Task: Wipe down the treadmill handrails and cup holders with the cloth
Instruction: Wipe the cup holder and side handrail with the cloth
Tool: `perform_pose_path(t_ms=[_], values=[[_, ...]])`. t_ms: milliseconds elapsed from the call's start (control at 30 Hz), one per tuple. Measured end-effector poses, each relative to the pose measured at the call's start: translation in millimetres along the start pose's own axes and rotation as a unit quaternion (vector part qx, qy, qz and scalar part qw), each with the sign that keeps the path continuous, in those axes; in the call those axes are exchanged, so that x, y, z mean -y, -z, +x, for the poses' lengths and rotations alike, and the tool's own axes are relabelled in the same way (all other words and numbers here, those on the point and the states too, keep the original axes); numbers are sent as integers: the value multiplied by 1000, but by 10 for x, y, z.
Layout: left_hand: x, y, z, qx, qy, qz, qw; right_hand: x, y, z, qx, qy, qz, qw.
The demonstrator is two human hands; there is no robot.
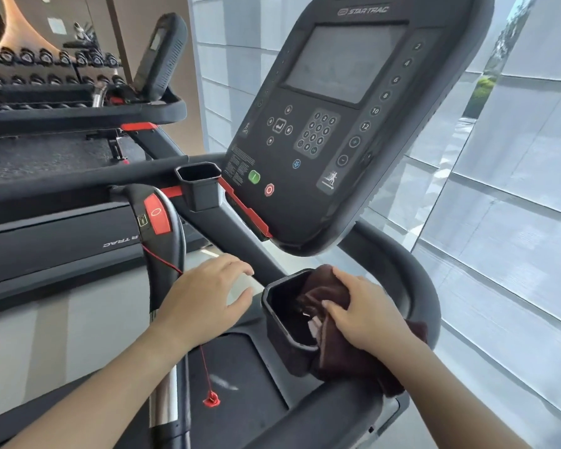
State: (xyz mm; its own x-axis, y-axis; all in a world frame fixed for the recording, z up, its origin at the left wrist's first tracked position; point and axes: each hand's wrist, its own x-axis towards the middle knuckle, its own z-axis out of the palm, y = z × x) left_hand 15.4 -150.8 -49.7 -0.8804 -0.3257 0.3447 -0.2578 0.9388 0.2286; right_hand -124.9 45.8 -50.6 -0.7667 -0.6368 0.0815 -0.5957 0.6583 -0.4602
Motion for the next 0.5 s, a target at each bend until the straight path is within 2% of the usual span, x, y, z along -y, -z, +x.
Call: perform_pose_path(t_ms=[133, 300, 400, 500], values=[[-2, -2, 33, -10, 1, -34, 999, 72, 11, 111, -31, -9, 57, 998], [29, 57, 1, -14, -28, -50, 998, 28, 0, -71, -48, -6, 11, 999], [190, 139, 17, -34, -48, -26, 998, 125, 50, -160, -105, 30, 6, 994], [300, 161, 56, -55, -15, -63, 996, 386, 65, -93, -152, 72, 67, 983]])
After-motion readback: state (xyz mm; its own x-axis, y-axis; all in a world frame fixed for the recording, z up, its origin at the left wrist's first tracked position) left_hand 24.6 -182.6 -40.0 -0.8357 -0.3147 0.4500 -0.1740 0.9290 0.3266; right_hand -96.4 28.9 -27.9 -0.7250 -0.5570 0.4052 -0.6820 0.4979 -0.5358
